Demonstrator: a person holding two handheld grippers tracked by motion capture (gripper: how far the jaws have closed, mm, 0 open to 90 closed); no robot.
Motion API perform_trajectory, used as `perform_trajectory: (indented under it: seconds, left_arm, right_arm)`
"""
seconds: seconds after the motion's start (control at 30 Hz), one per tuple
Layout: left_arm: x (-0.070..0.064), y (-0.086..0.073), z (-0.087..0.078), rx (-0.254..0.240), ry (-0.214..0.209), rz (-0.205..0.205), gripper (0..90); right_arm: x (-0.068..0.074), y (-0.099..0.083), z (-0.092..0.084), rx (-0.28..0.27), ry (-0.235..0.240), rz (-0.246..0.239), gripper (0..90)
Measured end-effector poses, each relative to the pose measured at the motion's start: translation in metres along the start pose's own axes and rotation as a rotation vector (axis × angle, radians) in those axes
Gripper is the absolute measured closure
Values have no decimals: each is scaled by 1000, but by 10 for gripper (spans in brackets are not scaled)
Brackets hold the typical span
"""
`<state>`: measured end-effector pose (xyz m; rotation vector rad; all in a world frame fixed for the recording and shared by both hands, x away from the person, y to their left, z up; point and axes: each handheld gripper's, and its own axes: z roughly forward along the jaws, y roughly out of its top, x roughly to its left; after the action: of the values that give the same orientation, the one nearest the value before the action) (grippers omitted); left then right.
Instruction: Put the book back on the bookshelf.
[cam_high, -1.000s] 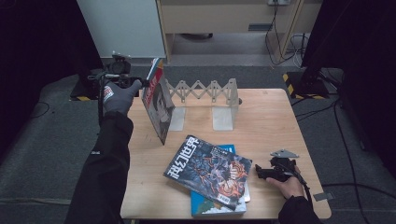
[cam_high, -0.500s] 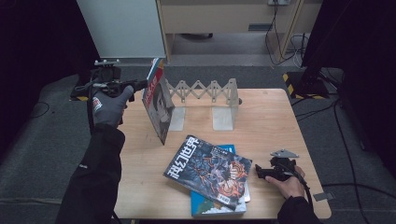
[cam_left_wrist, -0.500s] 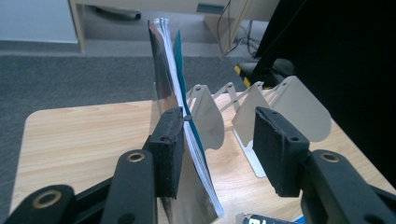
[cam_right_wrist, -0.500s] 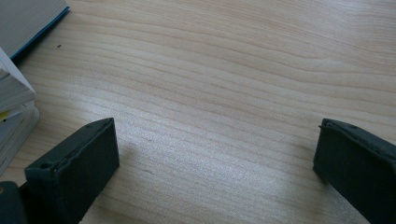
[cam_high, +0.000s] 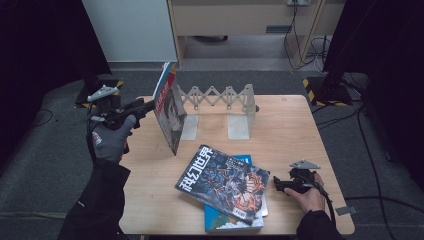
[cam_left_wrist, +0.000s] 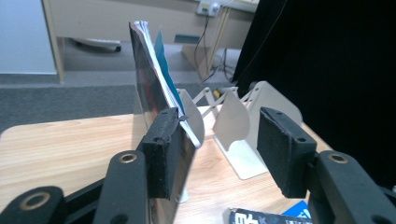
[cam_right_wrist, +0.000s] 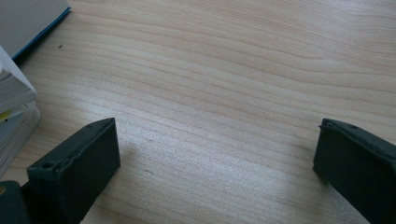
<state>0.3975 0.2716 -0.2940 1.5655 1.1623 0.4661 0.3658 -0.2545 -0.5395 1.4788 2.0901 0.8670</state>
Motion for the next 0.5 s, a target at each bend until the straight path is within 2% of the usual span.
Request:
perform_trajectory:
  seconds: [0.03,0.2,0.23,0.27,0.5]
  left_arm:
    - [0,0,0,0,0,0,472]
    - [-4,-23,-9,-2,-30,8,459]
    - [-4,-23,-9,-2,-30,8,458]
    - [-6,-29,-12,3,-25,21,455]
    - [-6,-45,-17,15,-23,24,433]
  right_arm:
    - [0,0,0,0,0,0,7]
    - [0,0,-1,-9,2,6,57]
    - [0,0,-1,-9,2,6,57]
    - [-1,0,-2,-11,-4,1,90]
    - [-3,3,-7,0,-13,28,172]
